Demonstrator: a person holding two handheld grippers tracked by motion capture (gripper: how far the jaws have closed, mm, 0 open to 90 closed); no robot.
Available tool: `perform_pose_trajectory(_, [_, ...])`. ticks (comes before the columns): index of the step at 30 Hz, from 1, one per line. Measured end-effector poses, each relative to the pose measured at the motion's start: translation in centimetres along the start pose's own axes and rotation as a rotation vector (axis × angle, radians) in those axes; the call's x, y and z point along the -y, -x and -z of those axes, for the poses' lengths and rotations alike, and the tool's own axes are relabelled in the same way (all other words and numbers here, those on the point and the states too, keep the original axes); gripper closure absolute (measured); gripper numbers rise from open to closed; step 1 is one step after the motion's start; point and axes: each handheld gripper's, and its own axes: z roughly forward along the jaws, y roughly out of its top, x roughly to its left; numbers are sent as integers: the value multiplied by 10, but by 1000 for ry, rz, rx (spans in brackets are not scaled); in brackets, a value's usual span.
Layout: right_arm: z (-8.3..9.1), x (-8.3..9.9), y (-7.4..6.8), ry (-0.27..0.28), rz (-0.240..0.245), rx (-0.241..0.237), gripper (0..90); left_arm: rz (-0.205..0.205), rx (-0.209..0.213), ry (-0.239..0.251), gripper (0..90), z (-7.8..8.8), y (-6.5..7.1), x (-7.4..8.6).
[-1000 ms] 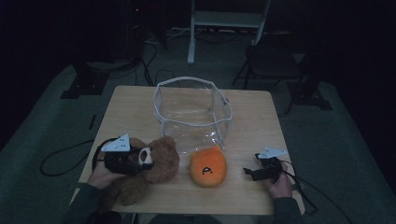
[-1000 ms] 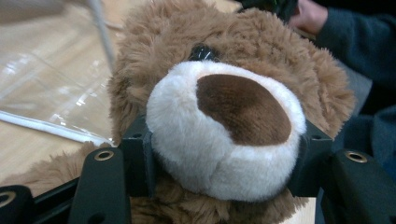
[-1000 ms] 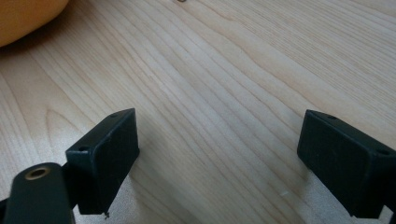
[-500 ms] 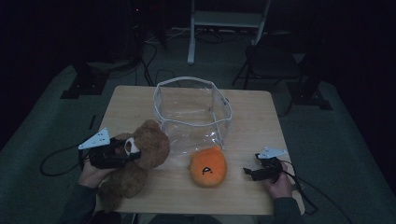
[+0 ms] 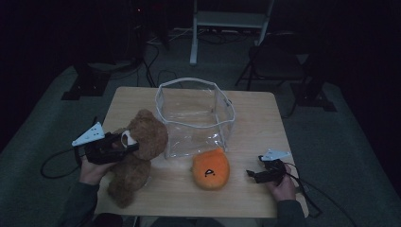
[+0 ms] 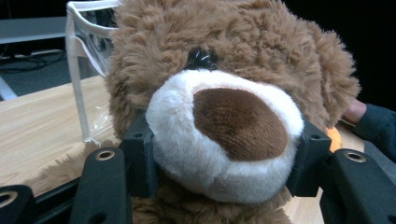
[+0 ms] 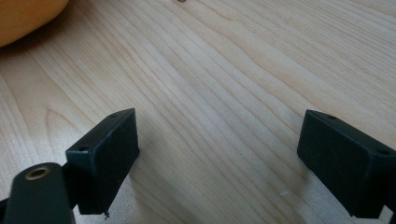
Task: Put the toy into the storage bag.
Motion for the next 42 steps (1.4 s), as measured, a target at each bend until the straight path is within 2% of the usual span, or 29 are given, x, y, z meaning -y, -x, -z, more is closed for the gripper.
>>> perform_pose_trajectory(7, [0, 0, 0, 0, 0, -1, 118, 10, -26, 32, 409, -1, -2, -7])
perform_pose_trajectory(18, [0, 0, 0, 0, -1, -1, 118, -2, -33, 82, 408, -2, -2, -24])
perform_pose_trajectory(26, [0, 0, 0, 0, -1, -1, 119, -3, -29, 96, 408, -6, -5, -36])
perform_pose_trajectory(38, [0, 0, 0, 0, -1, -1, 119, 15, -50, 128, 408, -10, -8, -48])
perform_pose_trajectory(42, [0, 0, 0, 0, -1, -1, 118, 30, -37, 152, 409, -10, -9, -52])
